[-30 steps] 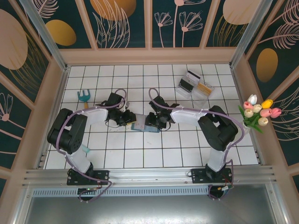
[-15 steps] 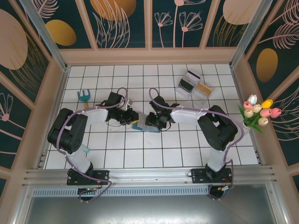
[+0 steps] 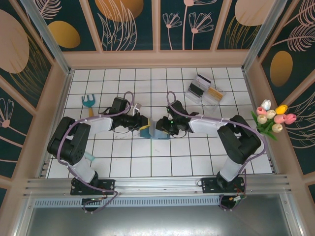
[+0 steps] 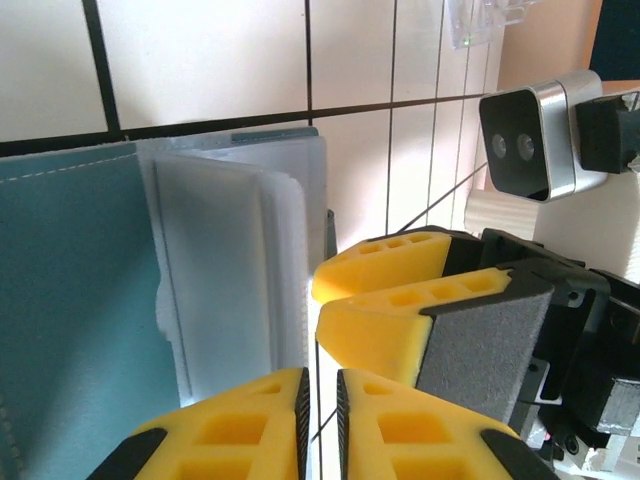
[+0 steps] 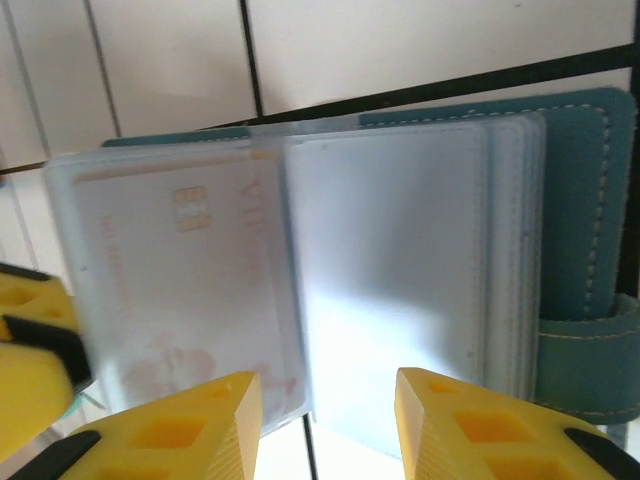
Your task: Take the credit cards out of the card holder
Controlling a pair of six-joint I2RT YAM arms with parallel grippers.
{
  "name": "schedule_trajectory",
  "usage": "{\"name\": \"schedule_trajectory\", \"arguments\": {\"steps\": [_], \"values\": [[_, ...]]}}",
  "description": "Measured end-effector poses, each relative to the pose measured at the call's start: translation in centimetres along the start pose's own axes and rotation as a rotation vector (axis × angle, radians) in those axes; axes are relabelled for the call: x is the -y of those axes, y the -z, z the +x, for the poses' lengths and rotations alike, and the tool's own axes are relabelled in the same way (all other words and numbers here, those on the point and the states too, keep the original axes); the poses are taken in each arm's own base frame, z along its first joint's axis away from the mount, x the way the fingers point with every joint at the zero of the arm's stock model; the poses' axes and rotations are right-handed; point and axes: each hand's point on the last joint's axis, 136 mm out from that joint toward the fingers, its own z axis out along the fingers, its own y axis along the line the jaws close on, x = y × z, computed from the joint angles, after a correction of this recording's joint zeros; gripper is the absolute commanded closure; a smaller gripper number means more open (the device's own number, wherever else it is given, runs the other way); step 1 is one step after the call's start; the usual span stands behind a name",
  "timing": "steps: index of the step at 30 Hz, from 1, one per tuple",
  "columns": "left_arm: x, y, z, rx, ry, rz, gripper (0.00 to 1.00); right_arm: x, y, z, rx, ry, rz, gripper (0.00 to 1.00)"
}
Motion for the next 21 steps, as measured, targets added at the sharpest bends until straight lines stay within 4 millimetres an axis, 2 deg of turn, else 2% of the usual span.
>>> {"name": "schedule_trajectory", "arguments": {"steps": [11,15,17,21], "values": [[0.4,-0.2,0.0,0.001,-0.011,0.012,0.82,-2.6,0.6,-0.3,0.003,0.010,-0.146,0.58],[0.4,-0.3,0.1,-0.005,-0.013,0.012,0.82,-2.5,0.5,-0.4,0.007,0.008,-0.142,0.58],[0.3,-0.3,0.1,-0.001,-0.012,0.005,0.78,-2.3,0.6,-0.5,0.015,0.006,-0.133,0.59],[-1.3,-0.2,-0.2,0.028,0.012,-0.085,0.78,-1.4,0.5,-0.5,0.018,-0.006,-0.092,0.59]]}}
